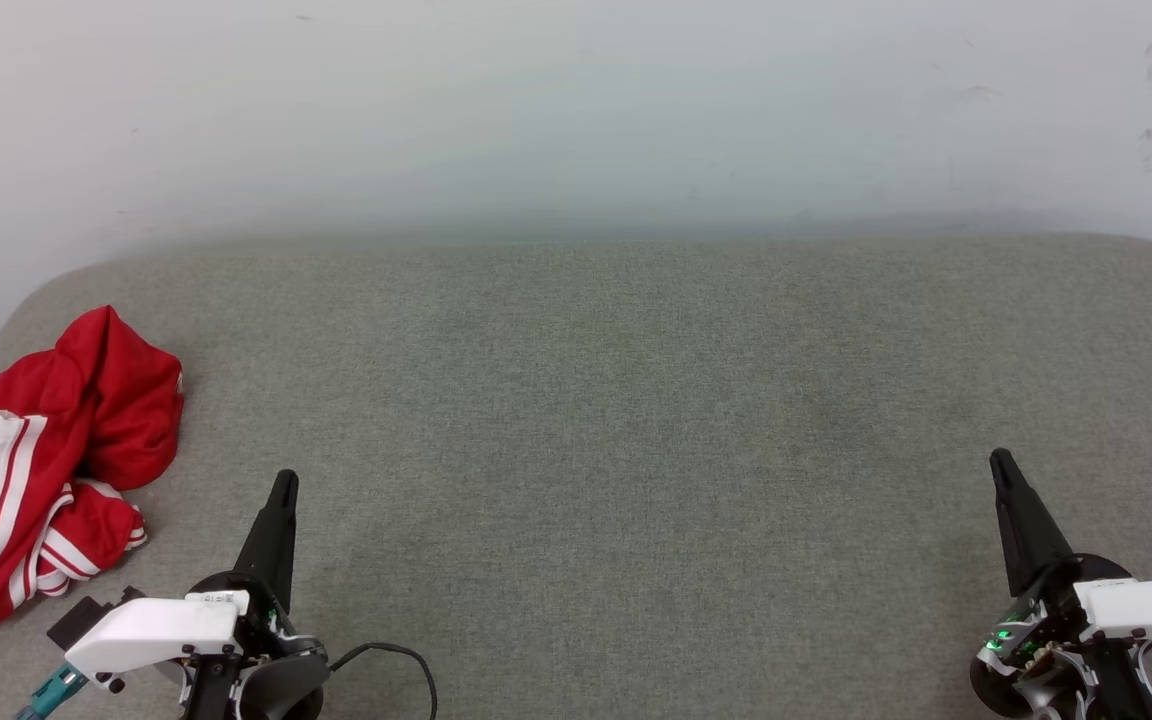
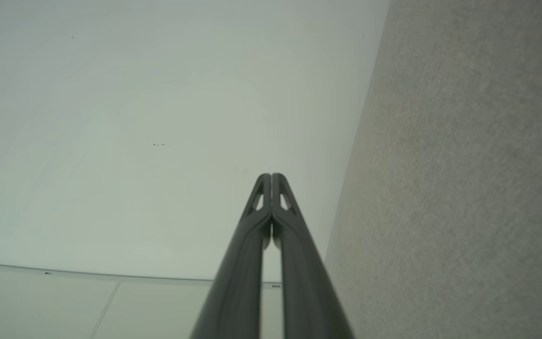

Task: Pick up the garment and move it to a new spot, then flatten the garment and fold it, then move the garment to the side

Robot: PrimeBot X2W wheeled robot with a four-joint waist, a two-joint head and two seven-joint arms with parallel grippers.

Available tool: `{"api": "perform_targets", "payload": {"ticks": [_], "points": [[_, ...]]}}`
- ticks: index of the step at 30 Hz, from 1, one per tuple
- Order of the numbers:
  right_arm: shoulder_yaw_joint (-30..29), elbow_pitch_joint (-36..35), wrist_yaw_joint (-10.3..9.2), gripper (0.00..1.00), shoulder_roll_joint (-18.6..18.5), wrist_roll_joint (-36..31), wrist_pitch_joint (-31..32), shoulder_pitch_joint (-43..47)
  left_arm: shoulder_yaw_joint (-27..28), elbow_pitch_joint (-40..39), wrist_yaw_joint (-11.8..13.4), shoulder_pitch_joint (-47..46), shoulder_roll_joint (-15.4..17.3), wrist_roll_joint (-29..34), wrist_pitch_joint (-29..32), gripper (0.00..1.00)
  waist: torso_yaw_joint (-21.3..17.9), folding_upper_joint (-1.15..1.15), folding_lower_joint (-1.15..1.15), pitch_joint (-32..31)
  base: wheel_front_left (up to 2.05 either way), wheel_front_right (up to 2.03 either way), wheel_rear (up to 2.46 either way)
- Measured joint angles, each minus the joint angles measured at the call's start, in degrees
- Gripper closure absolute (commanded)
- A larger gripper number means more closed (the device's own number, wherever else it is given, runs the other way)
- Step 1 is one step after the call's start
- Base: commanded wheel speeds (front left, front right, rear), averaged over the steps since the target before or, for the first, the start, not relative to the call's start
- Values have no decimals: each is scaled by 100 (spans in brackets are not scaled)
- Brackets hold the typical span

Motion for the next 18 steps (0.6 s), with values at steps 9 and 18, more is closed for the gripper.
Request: {"api": "perform_targets", "payload": {"ticks": [9, 18], "points": [[-1, 0, 0, 100, 0, 0, 0, 0, -2, 0, 0, 0, 0, 0, 0, 100, 0, 0, 0, 0, 0, 0, 0], [-1, 0, 0, 100, 0, 0, 0, 0, -3, 0, 0, 0, 0, 0, 1, 100, 0, 0, 0, 0, 0, 0, 0]]}}
